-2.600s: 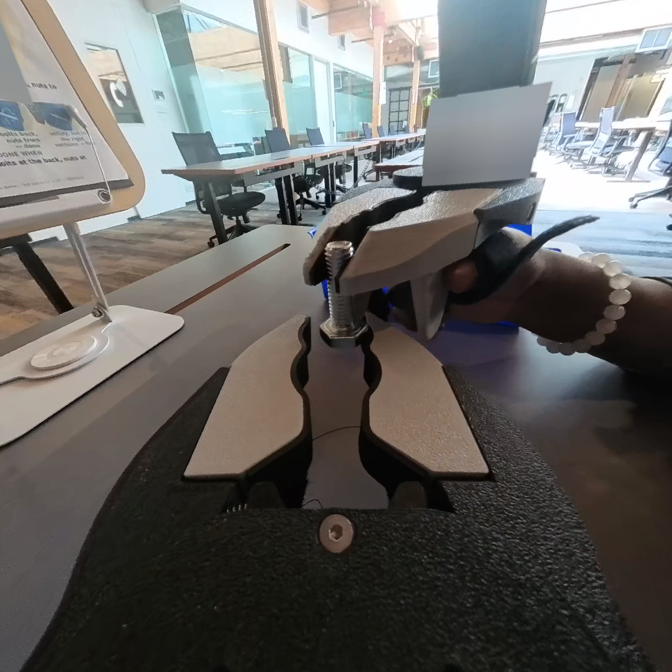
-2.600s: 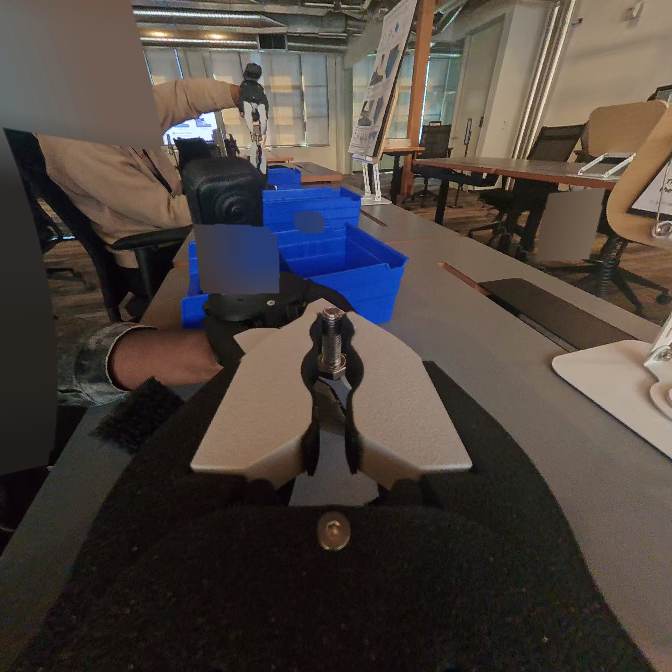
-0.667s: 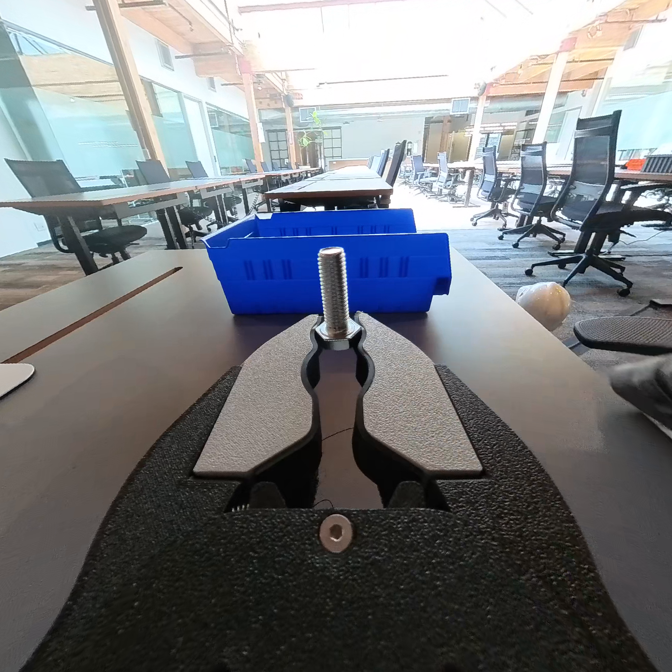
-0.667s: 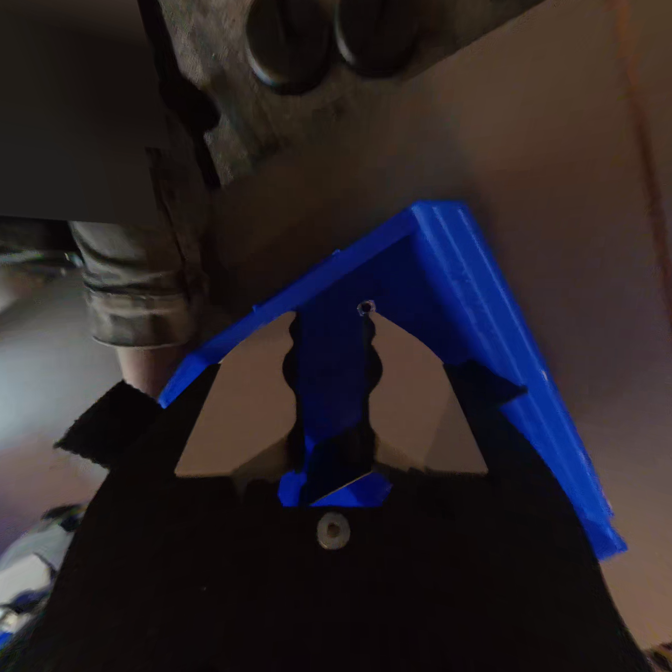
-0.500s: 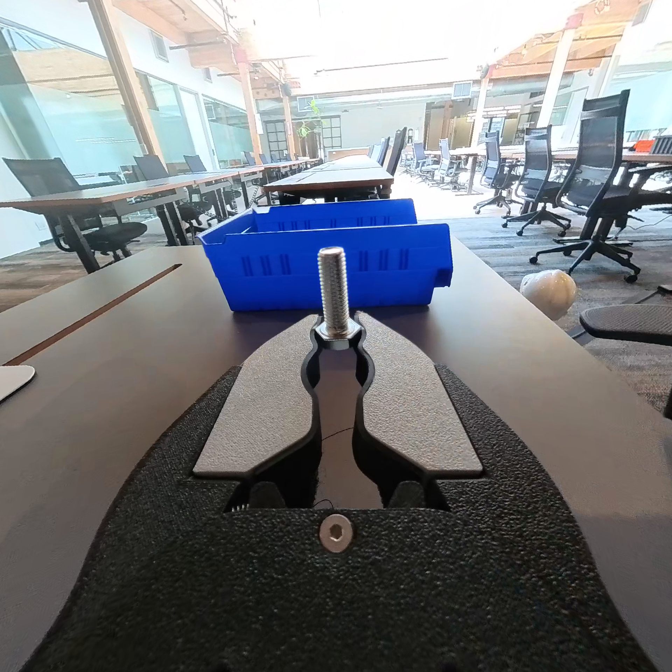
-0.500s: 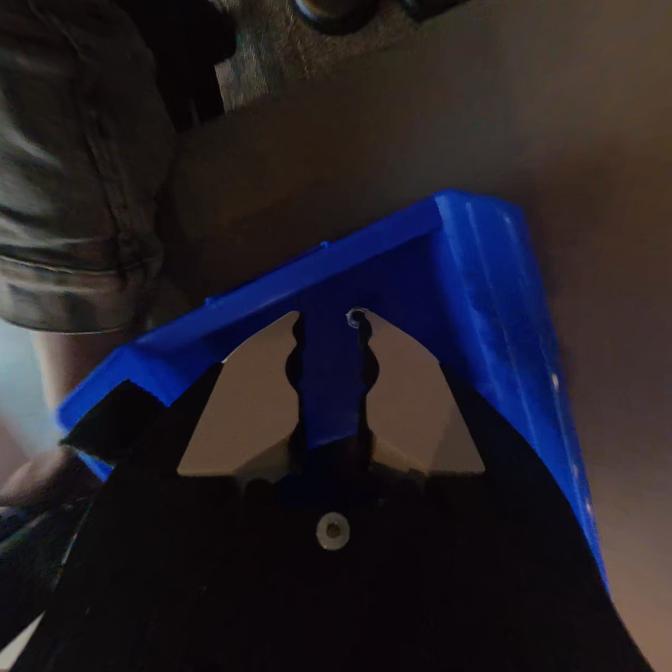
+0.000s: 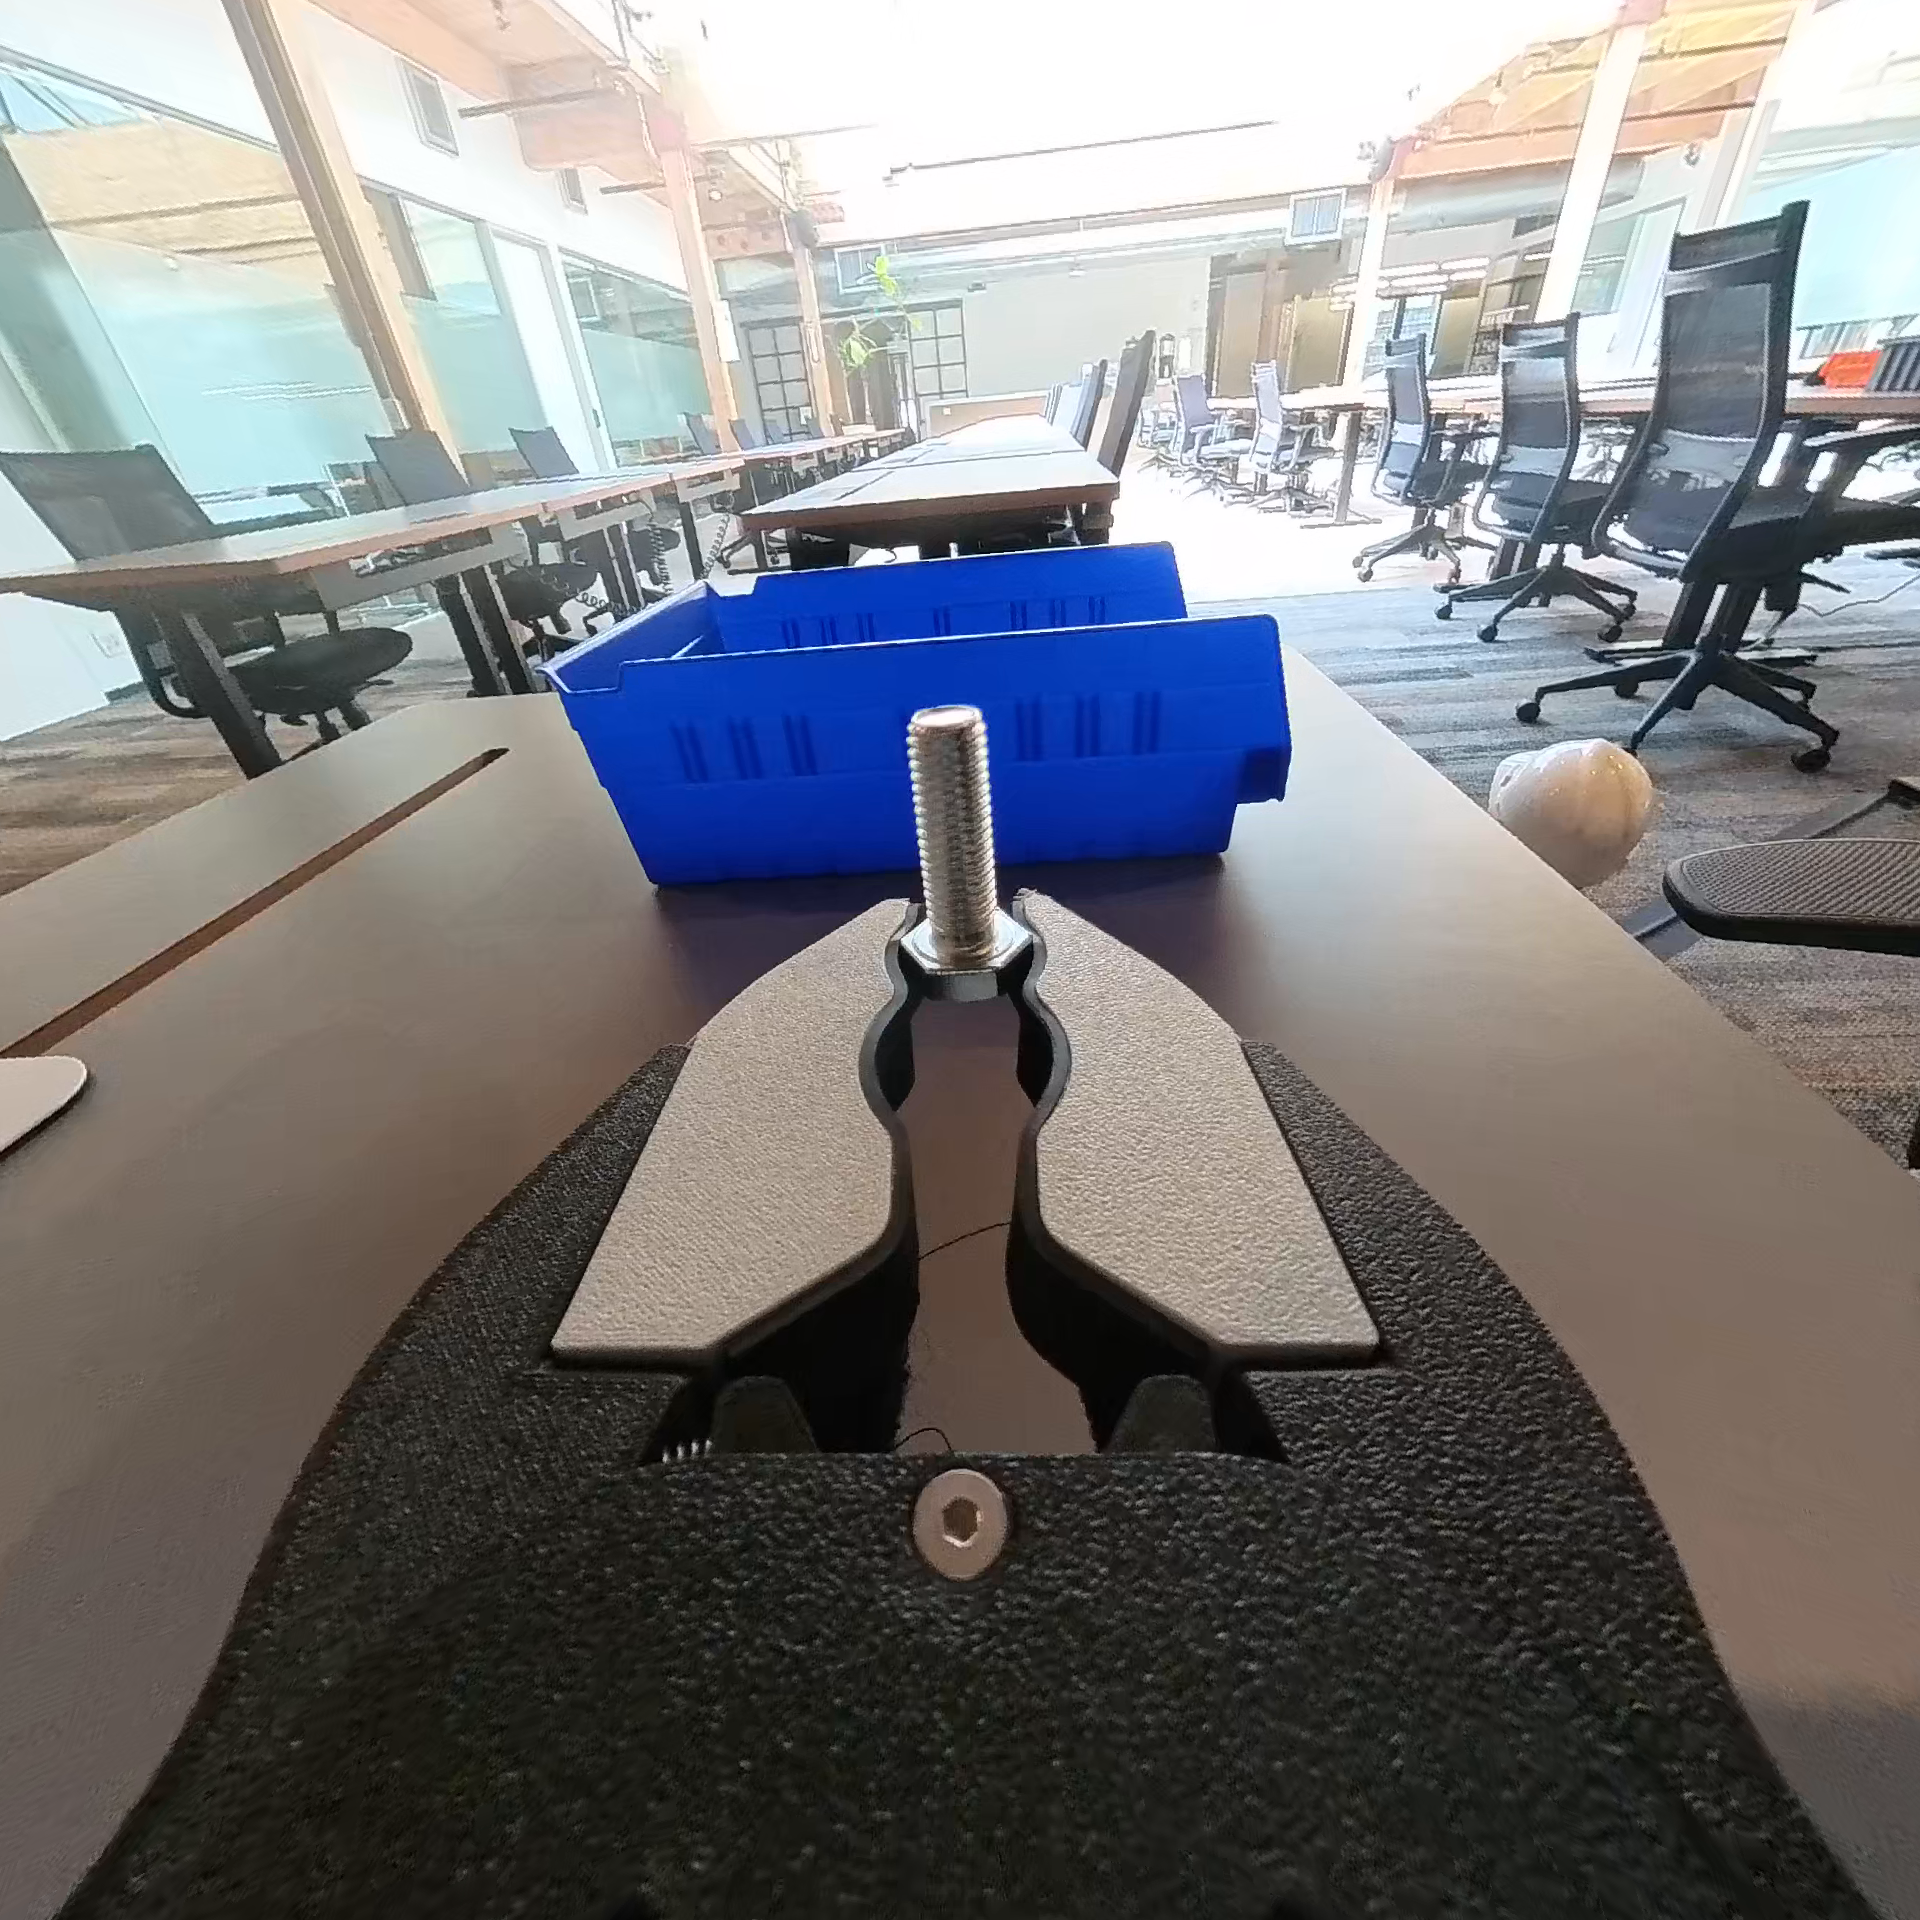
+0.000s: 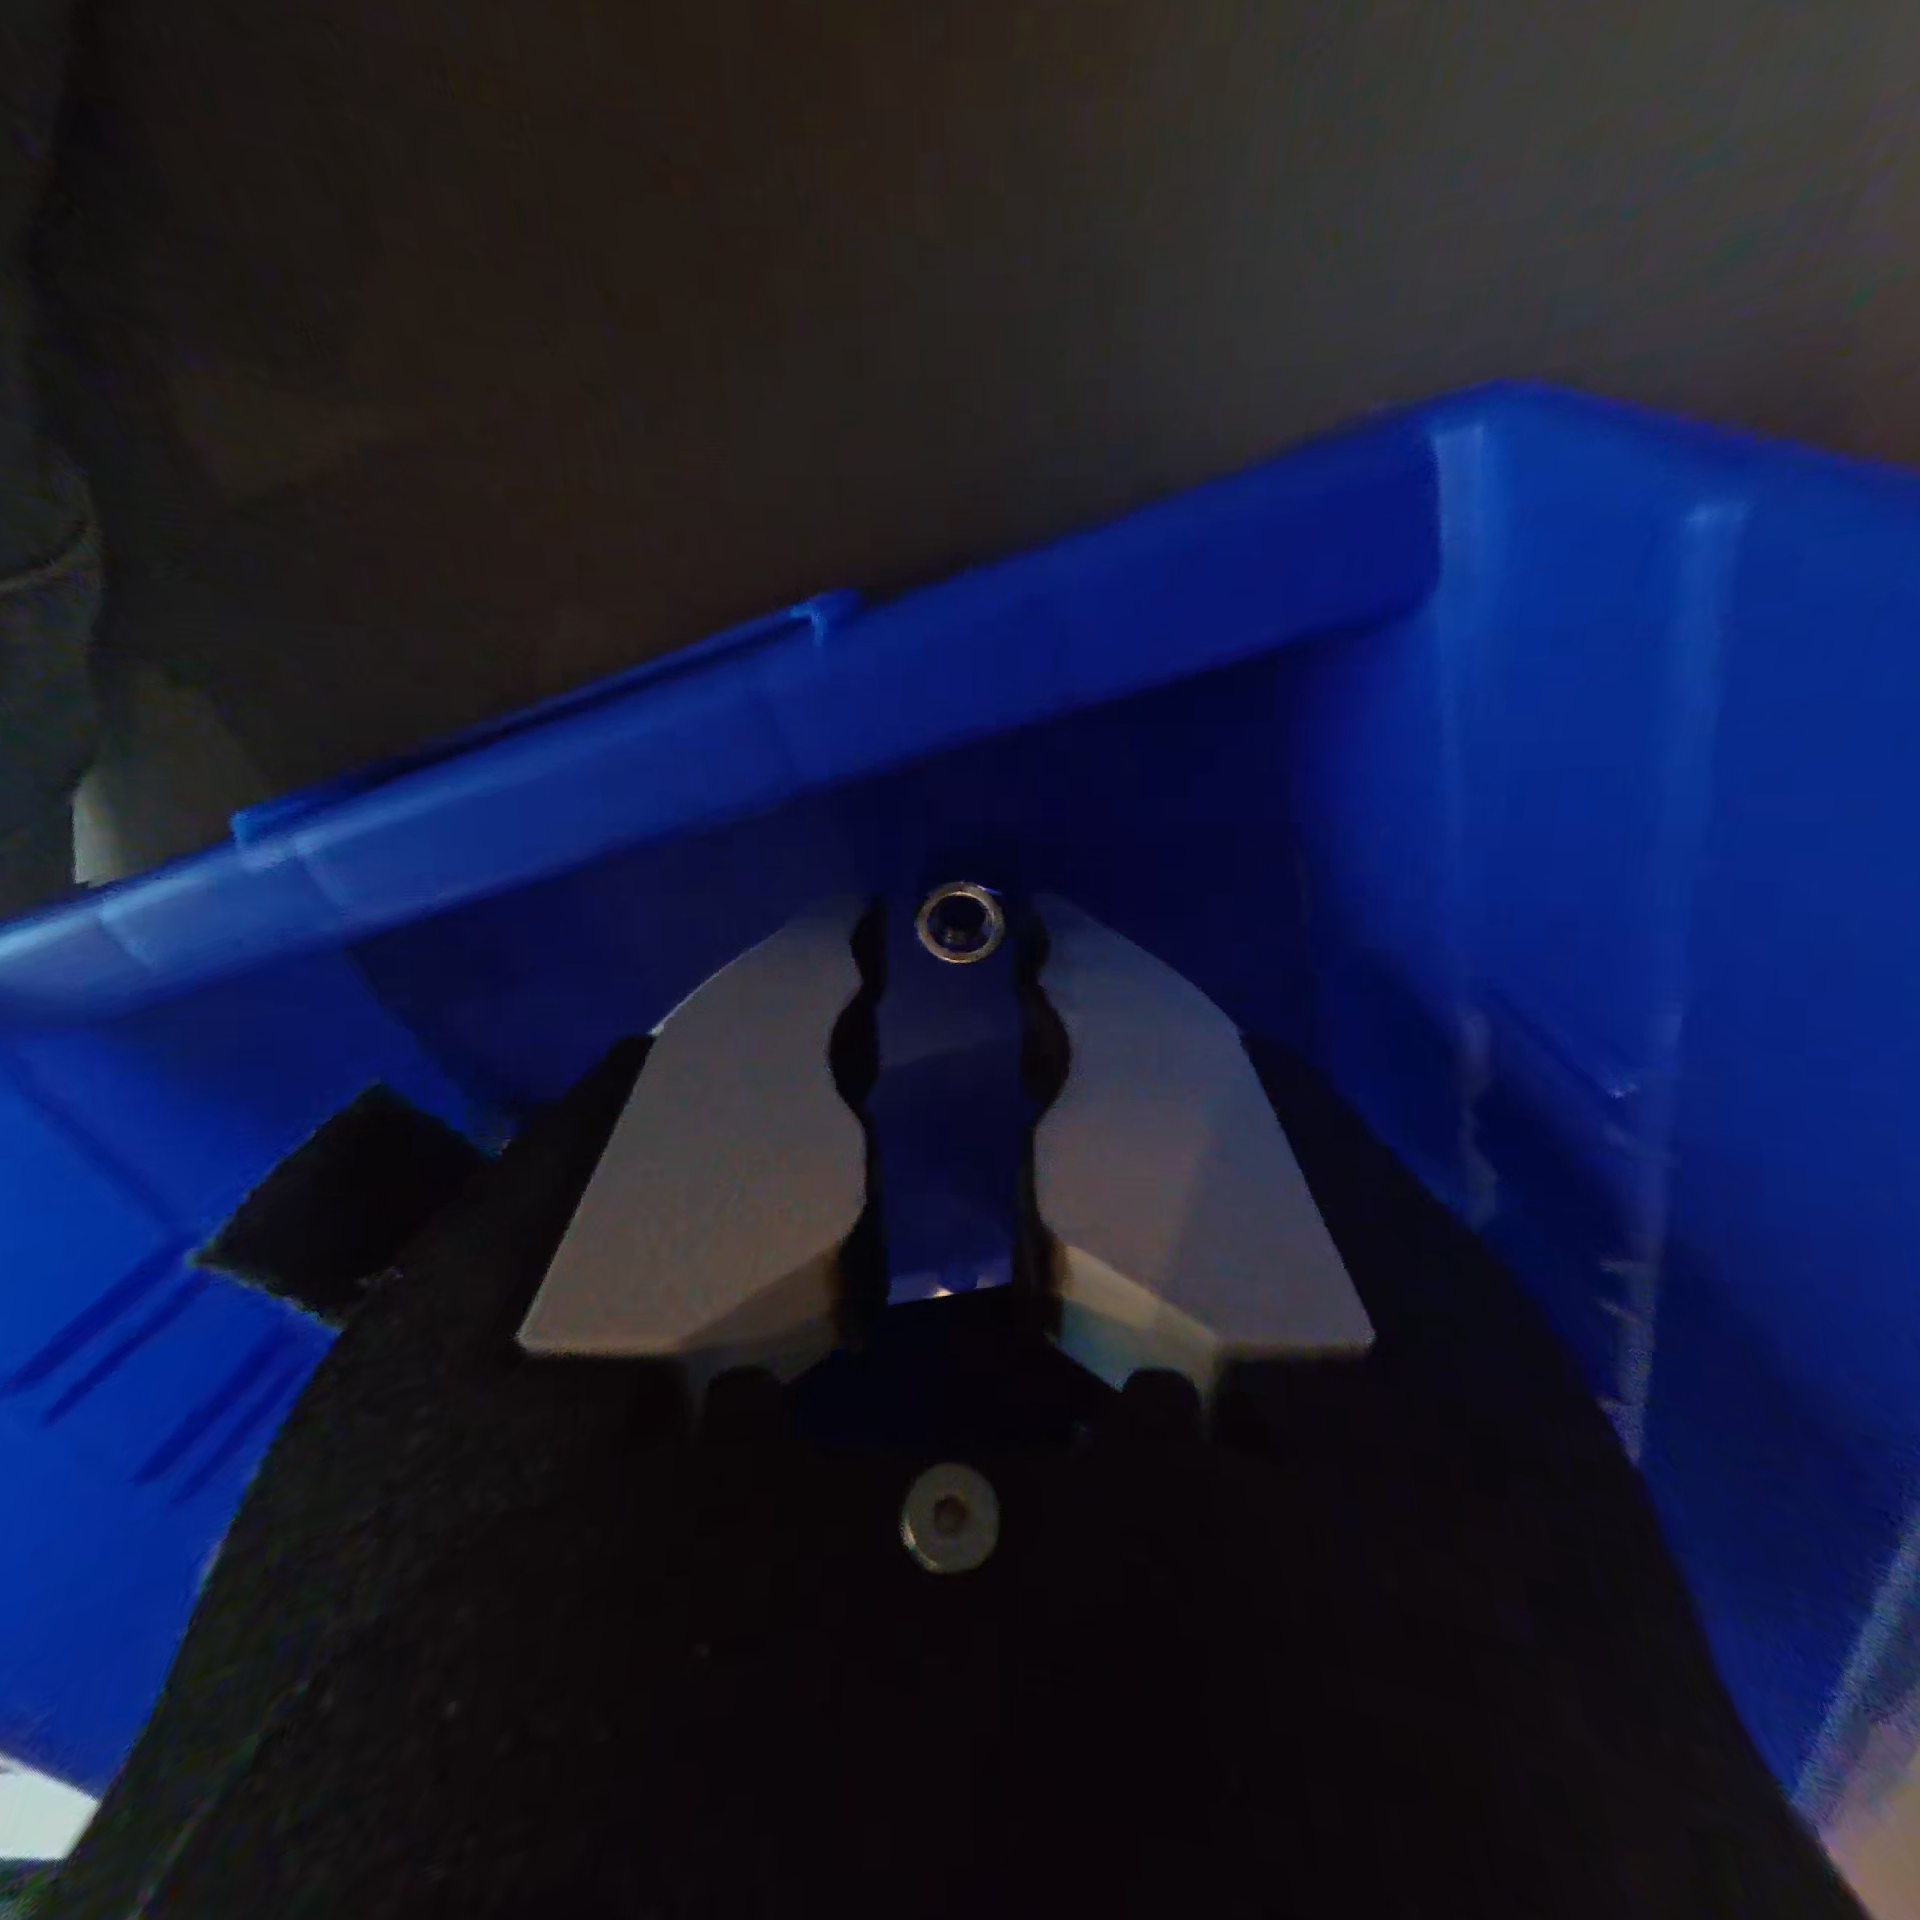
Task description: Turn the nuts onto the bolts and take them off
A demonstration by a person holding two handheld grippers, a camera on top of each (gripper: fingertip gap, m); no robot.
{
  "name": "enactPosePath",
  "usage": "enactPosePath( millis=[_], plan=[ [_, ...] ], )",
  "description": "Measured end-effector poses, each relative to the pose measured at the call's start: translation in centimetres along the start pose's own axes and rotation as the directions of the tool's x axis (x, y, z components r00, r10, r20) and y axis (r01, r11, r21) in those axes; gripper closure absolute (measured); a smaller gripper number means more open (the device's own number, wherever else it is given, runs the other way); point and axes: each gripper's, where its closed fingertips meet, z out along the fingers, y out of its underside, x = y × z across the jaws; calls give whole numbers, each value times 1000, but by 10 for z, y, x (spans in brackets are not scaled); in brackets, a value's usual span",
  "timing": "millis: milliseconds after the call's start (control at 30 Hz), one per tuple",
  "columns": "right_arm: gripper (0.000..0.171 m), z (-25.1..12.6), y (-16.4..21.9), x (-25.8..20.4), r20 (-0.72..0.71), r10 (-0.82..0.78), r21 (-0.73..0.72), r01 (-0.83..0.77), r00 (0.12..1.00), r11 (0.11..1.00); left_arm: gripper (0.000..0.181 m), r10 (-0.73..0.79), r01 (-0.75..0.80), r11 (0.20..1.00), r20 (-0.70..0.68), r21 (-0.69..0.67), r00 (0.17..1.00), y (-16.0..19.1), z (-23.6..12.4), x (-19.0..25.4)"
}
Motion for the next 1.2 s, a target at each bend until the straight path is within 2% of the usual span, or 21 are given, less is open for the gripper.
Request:
enactPosePath(
  millis=[33, 167, 233, 333, 500, 633, 767, 867, 967, 1067, 1200],
  plan=[
    [153, 0, 1, 1, -9, -12, -3, 12, 1000, 1000, 166, 1, -1, 1000, 0, -1, 1000, 0, 0, 0],
    [154, -9, 1, 1, -47, -23, 8, 24, 999, 1000, 166, 0, 0, 1000, 0, 0, 1000, 0, 0, 0],
    [154, -30, -2, -6, -67, 13, 41, -10, 998, 999, 166, -9, 9, 1000, 0, 9, 1000, -1, -1, 0],
    [154, -82, -1, -33, -110, 77, 88, -67, 991, 994, 166, -19, 19, 1000, -4, 17, 1000, -2, -1, 0],
    [154, -175, 24, -124, -194, 254, 108, -236, 948, 966, 166, -25, 25, 999, -11, 25, 1000, -3, -1, 2],
    [154, -214, 60, -220, -248, 420, 101, -408, 873, 907, 166, -27, 28, 999, -6, 31, 1000, -4, -1, 2],
    [154, -206, 90, -306, -225, 528, 100, -520, 819, 848, 166, -38, 39, 999, -25, 33, 999, -4, -1, 5],
    [154, -182, 106, -345, -200, 528, 94, -520, 826, 849, 166, -53, 56, 998, -86, 34, 995, -5, -3, 11],
    [154, -167, 111, -358, -205, 465, 106, -452, 861, 886, 166, -71, 78, 996, -172, 33, 982, -6, -4, 21],
    [154, -159, 109, -350, -214, 367, 131, -346, 905, 929, 166, -85, 90, 996, -259, 8, 962, -4, -5, 30],
    [154, -149, 109, -346, -152, 198, 92, -185, 968, 978, 166, -100, 106, 994, -339, 0, 935, -4, -8, 38]
  ],
)
